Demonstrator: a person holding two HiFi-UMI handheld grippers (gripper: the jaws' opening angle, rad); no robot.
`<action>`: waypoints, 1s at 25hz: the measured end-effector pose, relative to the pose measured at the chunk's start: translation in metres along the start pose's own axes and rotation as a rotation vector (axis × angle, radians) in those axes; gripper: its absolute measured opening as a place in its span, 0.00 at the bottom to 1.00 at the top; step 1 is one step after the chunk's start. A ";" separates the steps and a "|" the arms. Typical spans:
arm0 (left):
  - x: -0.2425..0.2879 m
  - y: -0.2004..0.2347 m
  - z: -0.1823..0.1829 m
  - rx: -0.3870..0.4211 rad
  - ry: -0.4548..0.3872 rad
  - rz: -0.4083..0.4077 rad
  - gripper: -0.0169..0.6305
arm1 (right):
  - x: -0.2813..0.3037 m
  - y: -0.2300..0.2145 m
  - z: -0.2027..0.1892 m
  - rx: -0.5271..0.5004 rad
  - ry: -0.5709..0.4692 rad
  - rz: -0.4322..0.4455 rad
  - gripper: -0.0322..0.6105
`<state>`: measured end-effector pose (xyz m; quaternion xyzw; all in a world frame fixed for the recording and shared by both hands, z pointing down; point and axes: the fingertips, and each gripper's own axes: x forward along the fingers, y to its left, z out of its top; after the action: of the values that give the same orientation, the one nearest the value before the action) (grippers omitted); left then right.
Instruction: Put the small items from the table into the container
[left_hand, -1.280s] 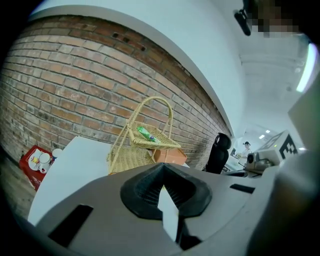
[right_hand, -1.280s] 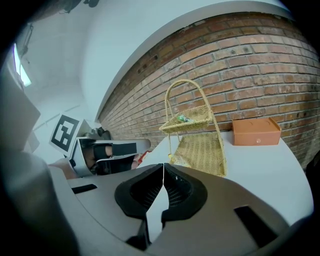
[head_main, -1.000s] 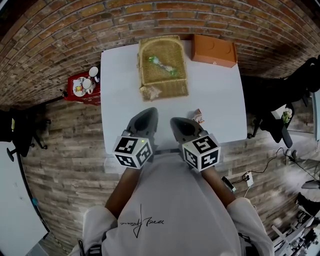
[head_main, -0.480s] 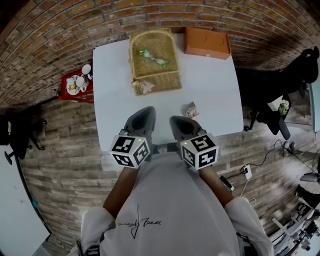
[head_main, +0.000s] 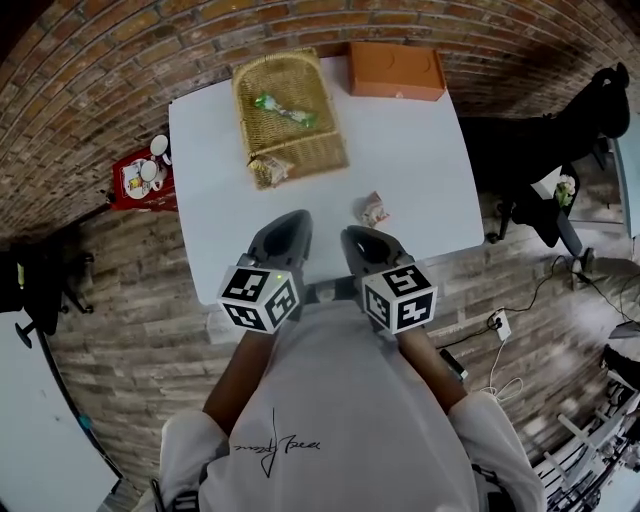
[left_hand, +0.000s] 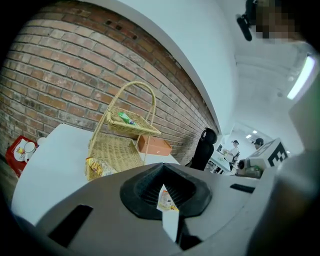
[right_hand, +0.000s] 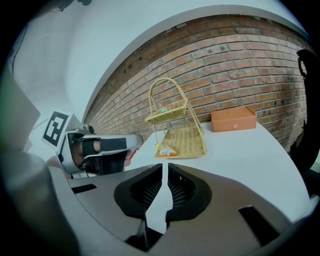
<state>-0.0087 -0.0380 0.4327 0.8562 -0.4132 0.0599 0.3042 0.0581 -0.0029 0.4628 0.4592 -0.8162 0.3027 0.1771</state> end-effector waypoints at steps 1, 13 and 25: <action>0.002 -0.002 -0.001 0.005 0.007 -0.008 0.04 | -0.001 -0.003 -0.001 0.006 -0.003 -0.008 0.09; 0.012 -0.014 -0.010 0.005 0.051 -0.056 0.04 | -0.007 -0.044 -0.013 0.063 -0.014 -0.147 0.09; 0.009 -0.010 -0.012 -0.009 0.055 -0.045 0.04 | 0.004 -0.062 -0.030 0.102 0.036 -0.180 0.24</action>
<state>0.0067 -0.0324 0.4404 0.8620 -0.3853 0.0749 0.3207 0.1093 -0.0104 0.5077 0.5337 -0.7519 0.3346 0.1947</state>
